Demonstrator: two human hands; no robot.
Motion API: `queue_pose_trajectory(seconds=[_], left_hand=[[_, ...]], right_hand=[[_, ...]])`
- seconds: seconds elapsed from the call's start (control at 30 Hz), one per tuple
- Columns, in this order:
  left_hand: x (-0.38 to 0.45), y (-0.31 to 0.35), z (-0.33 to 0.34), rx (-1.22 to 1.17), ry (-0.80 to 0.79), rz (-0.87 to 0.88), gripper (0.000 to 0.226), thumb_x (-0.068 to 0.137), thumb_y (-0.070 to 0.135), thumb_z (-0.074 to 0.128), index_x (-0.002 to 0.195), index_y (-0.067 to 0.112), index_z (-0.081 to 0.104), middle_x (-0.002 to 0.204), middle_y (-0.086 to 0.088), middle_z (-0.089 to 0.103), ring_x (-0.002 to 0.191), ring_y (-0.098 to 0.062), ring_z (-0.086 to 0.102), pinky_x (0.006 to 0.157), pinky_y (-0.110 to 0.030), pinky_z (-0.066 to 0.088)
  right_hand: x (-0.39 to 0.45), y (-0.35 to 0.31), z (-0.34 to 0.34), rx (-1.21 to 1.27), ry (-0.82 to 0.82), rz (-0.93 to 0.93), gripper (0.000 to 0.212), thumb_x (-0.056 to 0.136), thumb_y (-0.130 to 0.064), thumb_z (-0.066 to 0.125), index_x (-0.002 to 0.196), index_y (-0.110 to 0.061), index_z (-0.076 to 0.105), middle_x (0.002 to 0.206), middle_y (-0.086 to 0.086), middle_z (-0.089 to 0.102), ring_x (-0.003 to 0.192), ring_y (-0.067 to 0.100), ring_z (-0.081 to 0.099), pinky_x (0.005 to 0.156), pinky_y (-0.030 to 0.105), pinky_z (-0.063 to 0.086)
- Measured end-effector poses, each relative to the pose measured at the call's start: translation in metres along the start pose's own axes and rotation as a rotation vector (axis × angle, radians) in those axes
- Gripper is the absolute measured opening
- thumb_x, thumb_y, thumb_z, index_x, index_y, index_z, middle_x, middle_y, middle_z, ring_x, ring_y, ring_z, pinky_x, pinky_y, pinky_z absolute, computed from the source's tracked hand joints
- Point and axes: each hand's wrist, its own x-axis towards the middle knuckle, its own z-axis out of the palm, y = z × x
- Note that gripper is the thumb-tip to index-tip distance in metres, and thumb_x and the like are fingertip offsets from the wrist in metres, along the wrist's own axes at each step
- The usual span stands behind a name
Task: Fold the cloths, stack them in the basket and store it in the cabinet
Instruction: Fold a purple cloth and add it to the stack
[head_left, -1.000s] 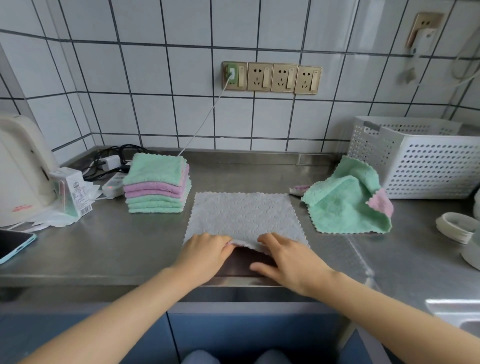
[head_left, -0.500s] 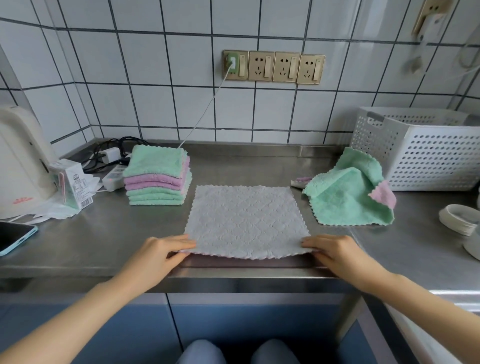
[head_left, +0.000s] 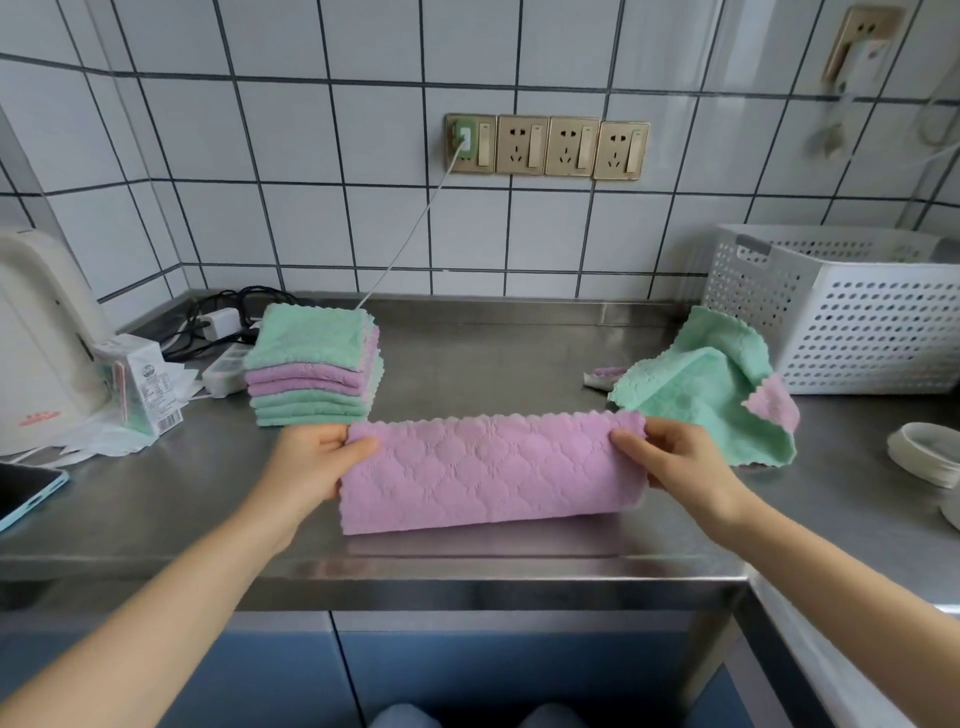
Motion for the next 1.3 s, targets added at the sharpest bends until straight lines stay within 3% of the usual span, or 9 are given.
queue_pose_trajectory(seconds=[0.07, 0.17, 0.37, 0.53, 0.9, 1.0, 1.1, 1.23, 1.3], left_hand=[[0.025, 0.001, 0.007, 0.087, 0.068, 0.009, 0.032, 0.082, 0.015, 0.069, 0.061, 0.004, 0.047, 0.059, -0.012, 0.035, 0.055, -0.018, 0.035, 0.051, -0.023, 0.027], [0.052, -0.007, 0.020, 0.246, 0.151, 0.038, 0.039, 0.076, 0.014, 0.072, 0.055, 0.012, 0.039, 0.058, -0.008, 0.024, 0.057, -0.017, 0.024, 0.056, -0.029, 0.015], [0.073, -0.039, 0.031, 0.376, 0.210, 0.009, 0.042, 0.076, 0.015, 0.071, 0.051, 0.014, 0.038, 0.052, -0.006, 0.028, 0.055, -0.019, 0.024, 0.053, -0.031, 0.017], [0.082, -0.039, 0.034, 0.497, 0.222, 0.116, 0.038, 0.087, 0.017, 0.064, 0.059, 0.011, 0.039, 0.051, -0.001, 0.036, 0.051, -0.016, 0.028, 0.051, -0.029, 0.026], [0.090, -0.037, 0.032, 0.571, 0.228, -0.022, 0.051, 0.089, 0.017, 0.062, 0.048, 0.012, 0.032, 0.045, -0.002, 0.034, 0.049, -0.021, 0.032, 0.048, -0.031, 0.023], [0.076, -0.027, 0.024, 0.644, 0.281, 0.009, 0.032, 0.090, 0.027, 0.059, 0.069, 0.004, 0.057, 0.062, -0.011, 0.060, 0.065, -0.031, 0.057, 0.055, -0.033, 0.040], [0.045, -0.011, 0.027, 0.835, 0.334, 0.256, 0.026, 0.089, 0.031, 0.056, 0.109, 0.014, 0.061, 0.101, -0.007, 0.065, 0.096, -0.034, 0.060, 0.075, -0.039, 0.049], [-0.018, 0.015, 0.071, 0.819, -0.223, 0.369, 0.061, 0.089, 0.066, 0.034, 0.139, 0.033, 0.042, 0.145, 0.013, 0.041, 0.137, -0.014, 0.031, 0.112, -0.031, 0.024], [-0.032, 0.014, 0.084, 0.977, -0.361, 0.322, 0.086, 0.072, 0.080, 0.009, 0.147, 0.039, 0.022, 0.157, 0.018, 0.016, 0.146, -0.013, 0.009, 0.118, -0.038, 0.010]], right_hand=[[0.026, 0.003, 0.009, -0.010, 0.041, 0.078, 0.042, 0.089, -0.025, 0.063, 0.068, 0.008, 0.048, 0.064, 0.006, 0.036, 0.059, 0.016, 0.035, 0.052, 0.026, 0.033], [0.058, 0.012, 0.022, -0.065, 0.104, 0.153, 0.047, 0.088, -0.018, 0.064, 0.053, -0.013, 0.033, 0.052, 0.001, 0.024, 0.044, 0.011, 0.024, 0.038, 0.016, 0.022], [0.081, 0.040, 0.033, -0.255, 0.084, 0.263, 0.037, 0.085, -0.025, 0.067, 0.057, -0.010, 0.048, 0.051, 0.003, 0.032, 0.052, 0.017, 0.030, 0.052, 0.028, 0.025], [0.089, 0.040, 0.035, -0.306, 0.109, 0.271, 0.044, 0.091, -0.025, 0.060, 0.054, -0.014, 0.039, 0.048, 0.000, 0.034, 0.044, 0.016, 0.035, 0.040, 0.023, 0.029], [0.089, 0.026, 0.036, -0.268, 0.108, 0.403, 0.046, 0.088, -0.030, 0.063, 0.053, -0.012, 0.040, 0.045, 0.003, 0.036, 0.038, 0.019, 0.034, 0.028, 0.014, 0.024], [0.080, 0.010, 0.028, -0.177, 0.146, 0.373, 0.040, 0.093, -0.030, 0.055, 0.078, 0.006, 0.061, 0.069, 0.017, 0.064, 0.054, 0.028, 0.059, 0.051, 0.030, 0.053], [0.052, -0.002, 0.023, -0.659, 0.210, 0.002, 0.030, 0.094, -0.022, 0.050, 0.112, 0.001, 0.058, 0.110, 0.017, 0.061, 0.100, 0.035, 0.058, 0.083, 0.040, 0.048], [0.001, 0.002, 0.052, -0.740, -0.272, -0.453, 0.047, 0.097, -0.037, 0.034, 0.138, -0.015, 0.046, 0.144, 0.003, 0.044, 0.136, 0.020, 0.033, 0.114, 0.019, 0.015], [-0.007, 0.017, 0.061, -0.843, -0.377, -0.498, 0.057, 0.096, -0.050, 0.023, 0.144, -0.023, 0.037, 0.152, -0.004, 0.034, 0.143, 0.016, 0.022, 0.119, 0.026, 0.011]])
